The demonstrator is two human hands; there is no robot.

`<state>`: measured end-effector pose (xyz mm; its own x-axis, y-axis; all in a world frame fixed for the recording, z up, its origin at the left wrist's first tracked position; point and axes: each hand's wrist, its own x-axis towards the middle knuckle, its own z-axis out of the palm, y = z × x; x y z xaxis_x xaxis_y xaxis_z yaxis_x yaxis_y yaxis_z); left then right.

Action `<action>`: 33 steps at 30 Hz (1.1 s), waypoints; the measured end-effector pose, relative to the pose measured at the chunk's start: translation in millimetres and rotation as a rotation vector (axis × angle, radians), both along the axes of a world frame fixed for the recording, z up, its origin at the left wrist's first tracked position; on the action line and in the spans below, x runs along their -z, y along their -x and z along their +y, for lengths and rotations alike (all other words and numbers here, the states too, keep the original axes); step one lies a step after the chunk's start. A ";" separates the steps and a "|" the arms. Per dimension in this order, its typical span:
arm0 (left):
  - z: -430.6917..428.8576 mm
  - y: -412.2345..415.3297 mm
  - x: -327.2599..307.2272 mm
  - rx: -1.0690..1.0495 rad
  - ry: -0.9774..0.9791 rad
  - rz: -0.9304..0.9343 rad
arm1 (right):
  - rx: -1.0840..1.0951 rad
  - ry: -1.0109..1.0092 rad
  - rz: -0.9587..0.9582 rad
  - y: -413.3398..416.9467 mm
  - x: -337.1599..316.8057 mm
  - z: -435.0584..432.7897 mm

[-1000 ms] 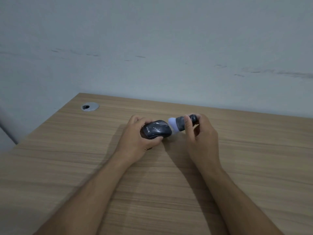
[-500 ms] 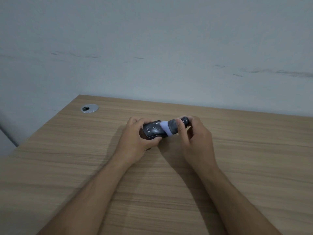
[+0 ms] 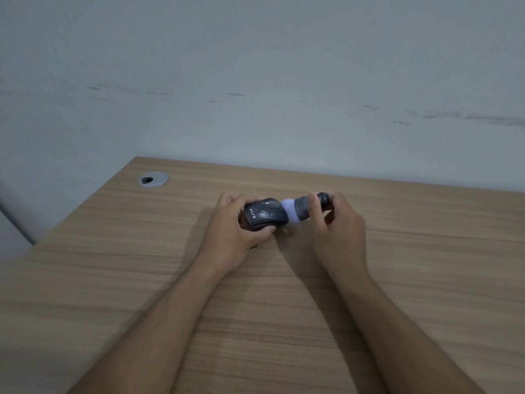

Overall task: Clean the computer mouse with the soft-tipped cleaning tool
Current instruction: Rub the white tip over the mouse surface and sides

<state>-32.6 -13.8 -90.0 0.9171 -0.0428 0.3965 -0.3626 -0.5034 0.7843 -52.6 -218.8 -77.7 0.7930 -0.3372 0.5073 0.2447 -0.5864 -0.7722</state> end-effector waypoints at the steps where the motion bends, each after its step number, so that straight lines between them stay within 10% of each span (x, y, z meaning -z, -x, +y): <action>1: -0.1 0.2 -0.4 0.003 0.000 -0.001 | -0.004 -0.007 -0.027 1.0 -2.2 -0.1; 33: -5.3 0.9 -2.1 -0.061 -0.037 -0.040 | -0.057 0.161 -0.202 6.4 -4.8 20.5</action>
